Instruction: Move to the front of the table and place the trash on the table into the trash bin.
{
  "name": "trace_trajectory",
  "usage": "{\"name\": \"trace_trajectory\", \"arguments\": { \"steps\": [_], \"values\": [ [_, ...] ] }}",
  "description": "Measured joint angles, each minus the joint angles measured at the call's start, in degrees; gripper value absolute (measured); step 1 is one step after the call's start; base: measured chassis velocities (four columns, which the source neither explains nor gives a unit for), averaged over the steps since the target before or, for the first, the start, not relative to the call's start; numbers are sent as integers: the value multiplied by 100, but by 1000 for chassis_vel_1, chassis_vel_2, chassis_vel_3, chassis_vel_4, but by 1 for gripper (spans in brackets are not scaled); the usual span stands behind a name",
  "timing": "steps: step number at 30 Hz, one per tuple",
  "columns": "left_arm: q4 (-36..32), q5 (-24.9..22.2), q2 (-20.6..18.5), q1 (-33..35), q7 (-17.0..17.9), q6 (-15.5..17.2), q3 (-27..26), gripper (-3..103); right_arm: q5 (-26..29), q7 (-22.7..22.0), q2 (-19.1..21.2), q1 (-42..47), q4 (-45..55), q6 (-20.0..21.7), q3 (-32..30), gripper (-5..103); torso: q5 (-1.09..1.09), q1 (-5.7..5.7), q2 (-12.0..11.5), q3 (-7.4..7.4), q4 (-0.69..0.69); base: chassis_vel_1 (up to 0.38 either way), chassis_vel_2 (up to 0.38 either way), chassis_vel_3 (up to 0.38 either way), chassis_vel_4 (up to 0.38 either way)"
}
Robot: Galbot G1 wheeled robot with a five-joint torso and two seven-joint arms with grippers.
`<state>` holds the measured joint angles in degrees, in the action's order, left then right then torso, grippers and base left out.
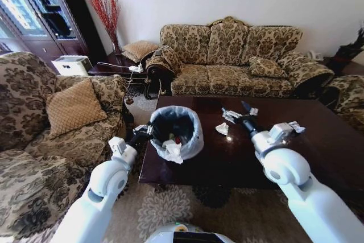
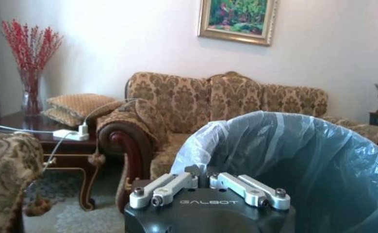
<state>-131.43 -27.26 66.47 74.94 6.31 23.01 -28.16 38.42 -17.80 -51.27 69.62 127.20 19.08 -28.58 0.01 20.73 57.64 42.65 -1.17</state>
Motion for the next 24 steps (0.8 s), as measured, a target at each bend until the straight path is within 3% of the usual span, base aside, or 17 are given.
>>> {"name": "trace_trajectory", "arguments": {
  "steps": [8, 24],
  "values": [
    [-21, 93, 92, 110, -5, -5, -18, 3, -368, 76, -612, 635, -170, -342, -409, 100, -2, -1, 0, 0, 0, 0, 0, 0, 0],
    [-13, 238, 236, 286, -238, -174, 51, 3, -780, -113, -846, 844, -427, -389, -474, 100, -2, -3, 1, -2, 1, -64, 55, 56, -53]
  ]
}}
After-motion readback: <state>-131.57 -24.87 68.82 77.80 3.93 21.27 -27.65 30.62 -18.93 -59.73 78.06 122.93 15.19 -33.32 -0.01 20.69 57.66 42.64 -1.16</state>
